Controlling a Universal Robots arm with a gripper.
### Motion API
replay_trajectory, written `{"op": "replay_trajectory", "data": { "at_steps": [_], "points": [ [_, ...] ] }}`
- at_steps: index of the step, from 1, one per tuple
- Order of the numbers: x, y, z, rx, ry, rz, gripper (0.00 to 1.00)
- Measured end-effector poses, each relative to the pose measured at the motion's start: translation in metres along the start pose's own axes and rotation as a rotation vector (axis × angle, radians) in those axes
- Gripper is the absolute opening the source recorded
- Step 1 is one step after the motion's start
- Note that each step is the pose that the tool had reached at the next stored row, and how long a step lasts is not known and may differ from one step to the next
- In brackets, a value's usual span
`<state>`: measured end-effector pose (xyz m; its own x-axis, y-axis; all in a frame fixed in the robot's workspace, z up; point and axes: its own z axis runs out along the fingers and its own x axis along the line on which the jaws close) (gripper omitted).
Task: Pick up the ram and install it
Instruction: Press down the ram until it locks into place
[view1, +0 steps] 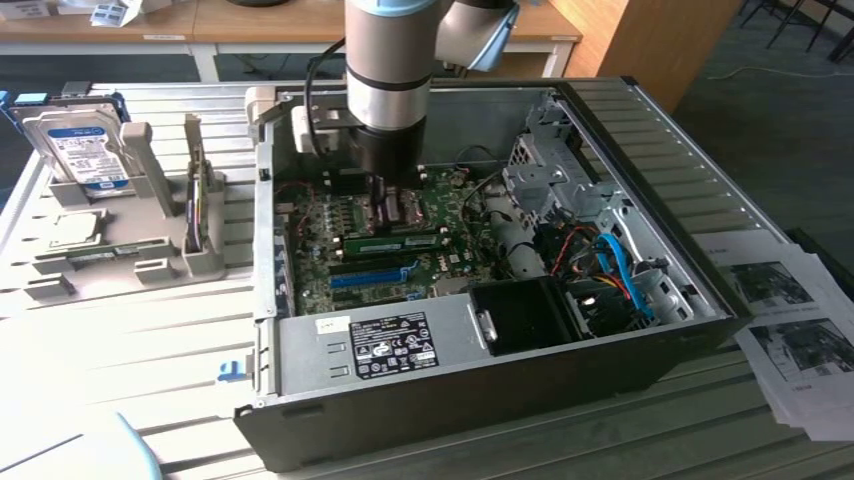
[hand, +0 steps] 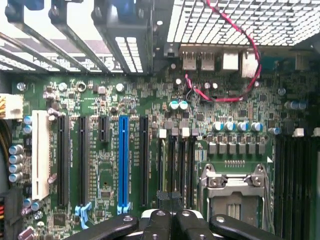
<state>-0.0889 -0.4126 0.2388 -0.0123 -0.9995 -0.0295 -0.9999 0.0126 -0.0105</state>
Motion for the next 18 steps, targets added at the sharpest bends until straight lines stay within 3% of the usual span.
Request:
{"op": "replay_trajectory", "data": {
  "at_steps": [18],
  "points": [
    [0.0001,0.0036,0.0007,0.0001,-0.0001,0.0,0.09]
  ]
}}
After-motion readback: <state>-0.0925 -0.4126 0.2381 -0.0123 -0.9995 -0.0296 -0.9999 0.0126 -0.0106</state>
